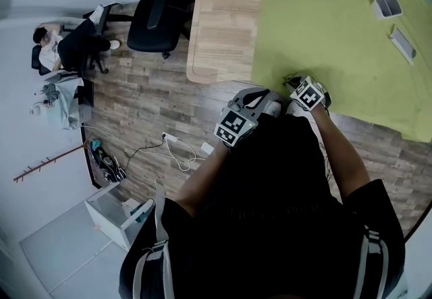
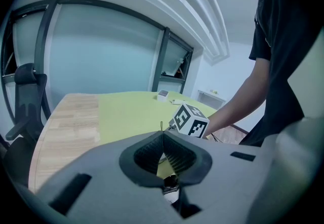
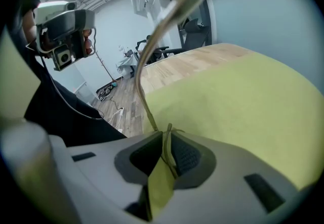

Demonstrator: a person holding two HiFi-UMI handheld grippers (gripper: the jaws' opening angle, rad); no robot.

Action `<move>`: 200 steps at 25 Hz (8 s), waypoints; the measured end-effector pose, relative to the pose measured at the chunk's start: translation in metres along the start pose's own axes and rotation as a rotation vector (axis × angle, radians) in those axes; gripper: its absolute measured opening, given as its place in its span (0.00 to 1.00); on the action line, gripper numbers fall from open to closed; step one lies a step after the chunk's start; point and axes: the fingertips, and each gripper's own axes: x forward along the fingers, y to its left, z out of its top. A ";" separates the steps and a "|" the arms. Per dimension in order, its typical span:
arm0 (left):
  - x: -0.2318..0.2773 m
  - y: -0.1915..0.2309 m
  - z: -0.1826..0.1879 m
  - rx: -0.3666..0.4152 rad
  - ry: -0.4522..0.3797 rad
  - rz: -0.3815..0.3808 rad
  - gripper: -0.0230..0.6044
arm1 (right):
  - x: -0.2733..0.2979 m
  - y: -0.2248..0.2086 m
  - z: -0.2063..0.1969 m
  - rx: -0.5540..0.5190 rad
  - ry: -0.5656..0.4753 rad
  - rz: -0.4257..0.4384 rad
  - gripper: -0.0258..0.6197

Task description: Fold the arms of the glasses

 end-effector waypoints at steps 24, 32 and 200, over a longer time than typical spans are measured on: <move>0.004 0.003 0.010 -0.020 -0.092 -0.014 0.07 | -0.062 -0.002 0.018 0.103 -0.200 -0.040 0.16; 0.006 0.006 0.012 -0.025 -0.124 -0.019 0.07 | -0.083 -0.004 0.039 0.083 -0.263 -0.044 0.16; -0.009 -0.030 0.061 0.020 -0.259 -0.164 0.07 | -0.244 0.055 0.068 0.181 -0.795 -0.305 0.09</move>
